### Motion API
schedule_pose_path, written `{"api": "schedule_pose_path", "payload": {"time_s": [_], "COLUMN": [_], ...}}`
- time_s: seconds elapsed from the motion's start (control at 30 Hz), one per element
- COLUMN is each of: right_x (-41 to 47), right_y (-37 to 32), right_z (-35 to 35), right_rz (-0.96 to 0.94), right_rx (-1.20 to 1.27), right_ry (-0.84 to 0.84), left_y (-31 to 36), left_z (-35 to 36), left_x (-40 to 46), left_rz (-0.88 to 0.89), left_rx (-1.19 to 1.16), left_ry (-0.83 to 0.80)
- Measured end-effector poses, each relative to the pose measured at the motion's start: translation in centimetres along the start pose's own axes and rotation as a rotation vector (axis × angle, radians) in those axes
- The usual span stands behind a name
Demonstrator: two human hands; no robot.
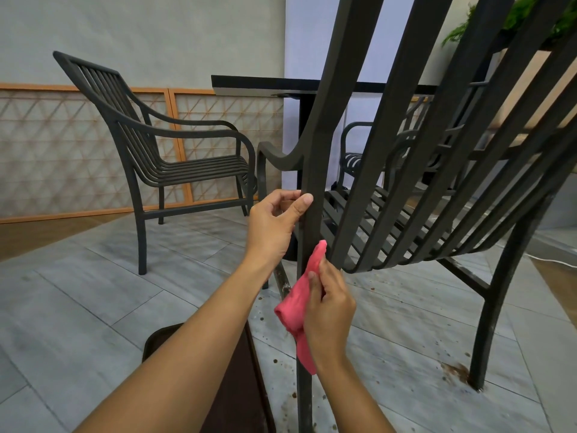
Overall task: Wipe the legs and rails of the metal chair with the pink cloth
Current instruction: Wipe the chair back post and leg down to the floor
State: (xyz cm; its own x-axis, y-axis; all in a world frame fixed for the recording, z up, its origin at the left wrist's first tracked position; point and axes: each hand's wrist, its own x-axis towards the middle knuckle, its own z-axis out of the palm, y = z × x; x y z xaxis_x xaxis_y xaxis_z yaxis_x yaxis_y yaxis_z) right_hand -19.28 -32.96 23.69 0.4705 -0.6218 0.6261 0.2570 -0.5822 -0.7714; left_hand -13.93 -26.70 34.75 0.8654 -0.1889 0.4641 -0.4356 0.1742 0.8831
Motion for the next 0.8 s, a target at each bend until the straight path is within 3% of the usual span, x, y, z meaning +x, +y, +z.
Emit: {"api": "schedule_pose_path", "payload": {"time_s": [0.2, 0.57, 0.8], "right_x": [-0.7, 4.2, 5.4], "right_y": [0.8, -3.0, -2.2], "right_z": [-1.1, -3.3, -0.5], "right_rz": [-0.089, -0.525, -0.596], "right_rx": [-0.013, 0.044, -0.170], "right_ry": [-0.172, 0.171, 0.106], "left_y": [-0.3, -2.2, -2.4], "left_z": [0.4, -0.2, -0.4], "left_x": [-0.5, -1.4, -1.1], "left_rz": [-0.025, -0.118, -0.133], "left_rx": [-0.107, -0.066, -0.096], "left_ry": [0.011, -0.008, -0.025]}}
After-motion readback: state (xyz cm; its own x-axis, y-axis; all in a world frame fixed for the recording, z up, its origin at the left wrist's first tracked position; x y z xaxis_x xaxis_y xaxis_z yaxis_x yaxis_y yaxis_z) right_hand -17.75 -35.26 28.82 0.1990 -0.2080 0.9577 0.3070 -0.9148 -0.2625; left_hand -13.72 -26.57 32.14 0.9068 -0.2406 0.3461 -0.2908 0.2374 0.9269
